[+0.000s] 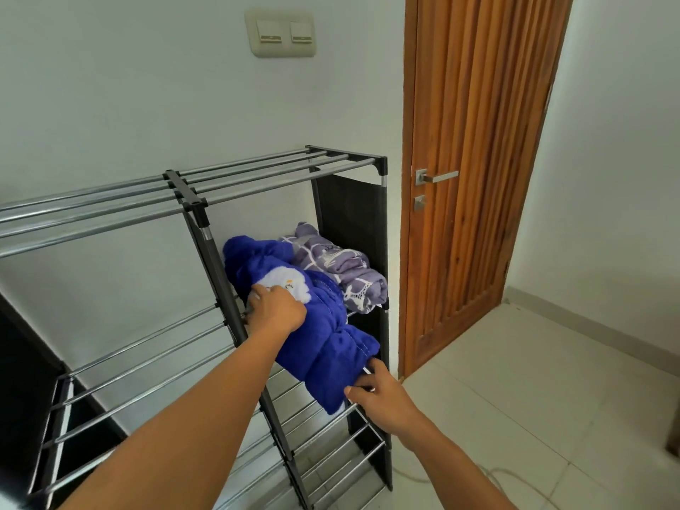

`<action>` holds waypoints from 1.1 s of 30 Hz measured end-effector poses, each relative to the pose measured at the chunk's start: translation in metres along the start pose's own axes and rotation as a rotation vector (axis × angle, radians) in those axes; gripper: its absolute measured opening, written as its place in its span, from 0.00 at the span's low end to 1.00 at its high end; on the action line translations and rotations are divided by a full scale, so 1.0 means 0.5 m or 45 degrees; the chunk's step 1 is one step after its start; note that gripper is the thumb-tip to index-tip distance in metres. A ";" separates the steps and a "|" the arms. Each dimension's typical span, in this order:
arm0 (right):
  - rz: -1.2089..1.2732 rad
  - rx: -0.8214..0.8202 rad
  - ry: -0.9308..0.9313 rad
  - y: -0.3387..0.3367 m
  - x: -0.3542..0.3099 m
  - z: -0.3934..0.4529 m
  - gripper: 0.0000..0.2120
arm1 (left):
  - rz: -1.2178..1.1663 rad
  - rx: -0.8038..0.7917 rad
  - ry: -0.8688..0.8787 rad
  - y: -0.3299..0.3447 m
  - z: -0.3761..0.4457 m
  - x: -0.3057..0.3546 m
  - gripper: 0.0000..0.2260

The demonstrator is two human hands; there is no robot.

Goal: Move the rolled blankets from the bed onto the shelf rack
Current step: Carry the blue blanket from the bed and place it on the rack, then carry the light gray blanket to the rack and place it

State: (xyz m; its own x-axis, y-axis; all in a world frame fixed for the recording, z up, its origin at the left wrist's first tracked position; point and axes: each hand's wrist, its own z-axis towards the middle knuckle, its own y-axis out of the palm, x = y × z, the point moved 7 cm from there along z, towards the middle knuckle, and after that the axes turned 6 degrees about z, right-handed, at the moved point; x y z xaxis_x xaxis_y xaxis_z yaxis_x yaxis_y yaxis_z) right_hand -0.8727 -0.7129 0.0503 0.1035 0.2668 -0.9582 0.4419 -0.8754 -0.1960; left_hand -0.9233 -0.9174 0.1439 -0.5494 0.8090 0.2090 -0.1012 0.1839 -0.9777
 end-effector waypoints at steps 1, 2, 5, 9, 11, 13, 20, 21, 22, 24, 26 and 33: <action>0.003 0.005 0.005 -0.010 0.008 -0.008 0.32 | 0.018 0.073 0.044 -0.007 -0.018 0.015 0.29; 0.016 0.013 0.017 -0.021 0.017 -0.017 0.31 | 0.030 0.142 0.092 -0.013 -0.040 0.033 0.27; 0.137 0.068 0.083 -0.071 0.054 -0.062 0.28 | -0.046 0.329 0.370 -0.015 -0.108 0.115 0.19; 0.362 0.245 0.234 -0.170 0.147 -0.166 0.22 | -0.295 0.095 0.786 0.059 -0.222 0.246 0.11; 0.441 0.433 0.323 -0.238 0.206 -0.249 0.19 | -0.237 -0.299 0.928 0.150 -0.303 0.314 0.11; 0.542 0.670 0.343 -0.307 0.256 -0.345 0.17 | -0.114 -0.683 1.105 0.246 -0.405 0.383 0.10; 0.854 1.552 0.385 -0.338 0.408 -0.832 0.10 | -0.157 -1.265 1.526 0.407 -0.835 0.534 0.05; 0.906 1.654 0.423 -0.310 0.435 -0.907 0.09 | -0.154 -1.340 1.567 0.421 -0.903 0.534 0.06; 0.979 1.764 0.452 -0.275 0.462 -0.983 0.08 | -0.133 -1.415 1.616 0.435 -0.971 0.526 0.07; 1.143 1.991 0.463 -0.203 0.505 -1.128 0.09 | -0.059 -1.557 1.720 0.461 -1.107 0.501 0.08; 1.320 2.226 0.406 -0.137 0.533 -1.252 0.12 | 0.013 -1.666 1.791 0.482 -1.228 0.479 0.09; 1.614 2.754 0.192 0.018 0.578 -1.523 0.07 | 0.223 -1.861 2.061 0.489 -1.579 0.419 0.08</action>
State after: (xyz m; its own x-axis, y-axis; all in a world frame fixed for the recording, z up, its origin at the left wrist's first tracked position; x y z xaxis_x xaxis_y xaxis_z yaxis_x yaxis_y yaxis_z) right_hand -0.1605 -0.3366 -0.0696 -0.4409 -0.5023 -0.7438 -0.8762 0.4204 0.2355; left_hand -0.4085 -0.2620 -0.0364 0.5737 0.3540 0.7386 0.8098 -0.3800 -0.4469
